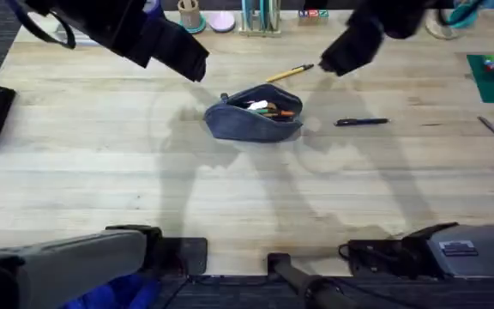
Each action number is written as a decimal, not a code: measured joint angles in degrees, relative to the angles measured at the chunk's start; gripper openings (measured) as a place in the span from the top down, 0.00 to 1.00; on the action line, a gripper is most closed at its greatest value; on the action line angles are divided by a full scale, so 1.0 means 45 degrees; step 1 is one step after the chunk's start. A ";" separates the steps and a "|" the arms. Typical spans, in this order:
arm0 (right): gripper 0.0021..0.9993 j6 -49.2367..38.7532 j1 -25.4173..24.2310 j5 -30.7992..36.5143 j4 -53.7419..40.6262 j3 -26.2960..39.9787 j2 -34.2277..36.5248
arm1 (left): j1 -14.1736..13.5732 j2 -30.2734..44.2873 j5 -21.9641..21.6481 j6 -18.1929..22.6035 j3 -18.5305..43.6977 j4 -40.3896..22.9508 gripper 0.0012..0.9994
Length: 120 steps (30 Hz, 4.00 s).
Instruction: Unzip the bag, pick up the pens from the table one at a time and place them inside, then zip the bag closed.
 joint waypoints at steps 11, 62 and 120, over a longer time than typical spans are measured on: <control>0.00 0.2836 -0.1432 0.1021 -0.0991 0.0015 -0.1229 | 0.0000 0.0000 0.0000 0.0000 0.0000 -0.0004 0.00; 0.00 2.0653 -0.2750 0.4933 0.0531 -0.3902 -0.1229 | 0.0000 0.0000 -0.0009 0.0000 0.0000 -0.0001 0.00; 0.38 2.2911 -0.3606 0.3569 0.4991 -0.7174 0.3075 | 0.0000 0.0000 -0.0039 -0.0146 0.0000 -0.0053 0.00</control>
